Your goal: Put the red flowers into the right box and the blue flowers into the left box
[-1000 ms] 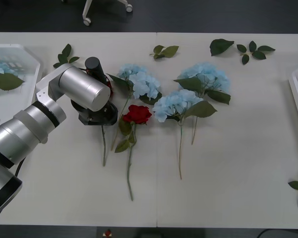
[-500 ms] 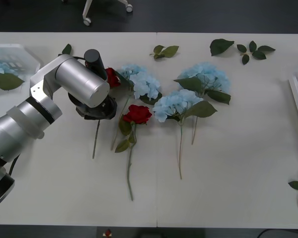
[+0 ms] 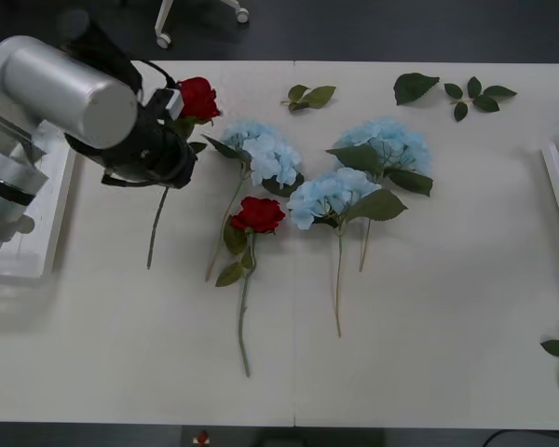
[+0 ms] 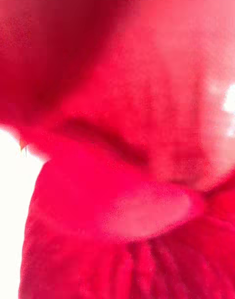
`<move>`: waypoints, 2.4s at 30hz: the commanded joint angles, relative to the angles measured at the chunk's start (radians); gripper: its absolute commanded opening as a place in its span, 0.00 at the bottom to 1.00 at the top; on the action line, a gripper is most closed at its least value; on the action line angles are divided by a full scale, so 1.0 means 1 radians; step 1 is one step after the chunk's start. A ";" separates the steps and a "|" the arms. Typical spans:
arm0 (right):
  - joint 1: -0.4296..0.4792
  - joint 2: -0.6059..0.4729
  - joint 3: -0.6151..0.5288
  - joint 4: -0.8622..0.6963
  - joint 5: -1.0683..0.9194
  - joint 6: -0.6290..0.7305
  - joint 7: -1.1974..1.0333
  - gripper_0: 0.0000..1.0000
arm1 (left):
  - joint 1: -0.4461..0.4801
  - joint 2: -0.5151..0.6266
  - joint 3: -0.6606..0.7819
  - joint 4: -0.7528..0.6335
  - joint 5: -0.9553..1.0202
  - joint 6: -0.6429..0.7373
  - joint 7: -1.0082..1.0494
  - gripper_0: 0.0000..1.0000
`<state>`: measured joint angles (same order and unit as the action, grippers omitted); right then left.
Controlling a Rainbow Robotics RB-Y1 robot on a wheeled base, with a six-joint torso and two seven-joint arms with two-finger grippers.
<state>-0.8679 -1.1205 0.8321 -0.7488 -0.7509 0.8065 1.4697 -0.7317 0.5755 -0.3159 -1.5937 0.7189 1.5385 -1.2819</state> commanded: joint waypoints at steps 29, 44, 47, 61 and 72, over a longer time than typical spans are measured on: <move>-0.023 -0.174 -0.159 -0.276 -0.731 0.148 0.509 0.94 | -0.009 -0.154 0.317 -0.049 0.833 -0.034 -0.448 0.00; 0.351 -0.194 -0.447 -0.587 -1.521 0.146 0.976 0.93 | -0.026 -0.195 0.302 -0.049 0.887 -0.087 -0.462 0.00; 0.463 -0.174 -0.524 -0.689 -1.584 0.140 1.052 0.93 | -0.026 -0.195 0.302 -0.049 0.887 -0.087 -0.462 0.00; 0.845 0.031 -0.640 -1.118 -1.820 -0.122 1.236 0.93 | -0.026 -0.195 0.302 -0.049 0.887 -0.087 -0.462 0.00; 0.816 0.245 -0.617 -1.130 -1.760 -0.136 1.236 0.94 | -0.026 -0.195 0.302 -0.049 0.887 -0.087 -0.462 0.00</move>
<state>-0.0127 -0.9020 0.2140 -1.8470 -2.5344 0.6784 2.6786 -0.7122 0.3769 -0.0178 -1.6239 1.5957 1.4556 -1.7002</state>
